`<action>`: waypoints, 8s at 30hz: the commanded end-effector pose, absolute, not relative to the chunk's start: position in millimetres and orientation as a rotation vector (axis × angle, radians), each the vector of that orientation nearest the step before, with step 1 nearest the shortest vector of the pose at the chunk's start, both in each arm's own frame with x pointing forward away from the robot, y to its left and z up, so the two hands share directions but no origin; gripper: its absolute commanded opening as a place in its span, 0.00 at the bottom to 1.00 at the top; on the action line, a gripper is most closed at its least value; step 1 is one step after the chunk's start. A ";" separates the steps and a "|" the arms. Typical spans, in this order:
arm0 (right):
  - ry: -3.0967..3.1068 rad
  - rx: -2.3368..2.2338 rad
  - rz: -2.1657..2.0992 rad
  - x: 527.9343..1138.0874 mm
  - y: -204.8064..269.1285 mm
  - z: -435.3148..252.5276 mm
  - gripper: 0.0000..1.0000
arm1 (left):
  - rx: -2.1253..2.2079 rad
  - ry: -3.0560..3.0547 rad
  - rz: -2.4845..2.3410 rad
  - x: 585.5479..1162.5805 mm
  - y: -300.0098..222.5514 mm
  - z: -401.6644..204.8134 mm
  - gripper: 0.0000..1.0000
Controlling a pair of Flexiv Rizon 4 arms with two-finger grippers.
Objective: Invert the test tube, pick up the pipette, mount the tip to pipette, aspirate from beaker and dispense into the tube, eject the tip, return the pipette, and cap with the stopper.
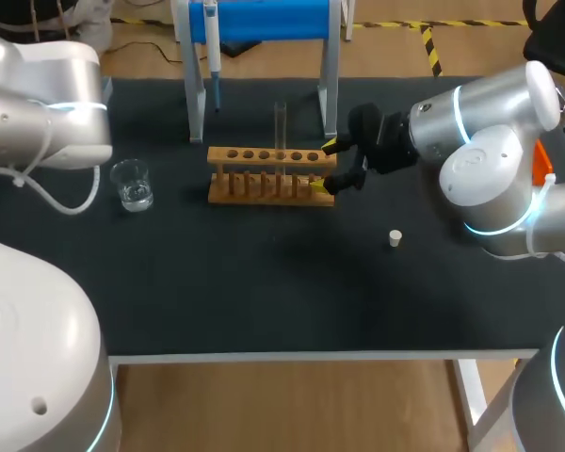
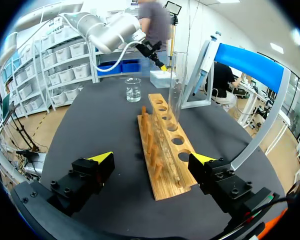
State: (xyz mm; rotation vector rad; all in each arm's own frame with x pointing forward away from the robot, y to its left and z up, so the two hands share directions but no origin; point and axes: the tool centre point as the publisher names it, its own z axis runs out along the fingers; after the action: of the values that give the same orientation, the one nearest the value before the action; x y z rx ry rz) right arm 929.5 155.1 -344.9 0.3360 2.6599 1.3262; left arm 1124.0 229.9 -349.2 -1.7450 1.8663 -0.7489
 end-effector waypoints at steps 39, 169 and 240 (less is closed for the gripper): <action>2.663 0.335 1.325 929.5 154.3 -344.4 1.00 | -1.780 1.858 -0.737 1131.3 232.9 -363.3 0.45; 2.663 0.335 1.325 929.5 154.3 -344.4 1.00 | -1.061 2.339 -1.172 1026.3 163.3 -209.1 0.00; 2.663 0.335 1.325 929.5 154.3 -344.4 1.00 | -0.240 2.915 -1.284 844.3 -138.6 -135.2 0.00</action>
State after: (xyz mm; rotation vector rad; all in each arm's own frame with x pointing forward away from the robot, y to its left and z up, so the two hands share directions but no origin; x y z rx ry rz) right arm 929.5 155.1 -344.9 0.3361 2.6599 1.3262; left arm 843.4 -137.4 -136.5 -0.2398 2.9098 -1.2906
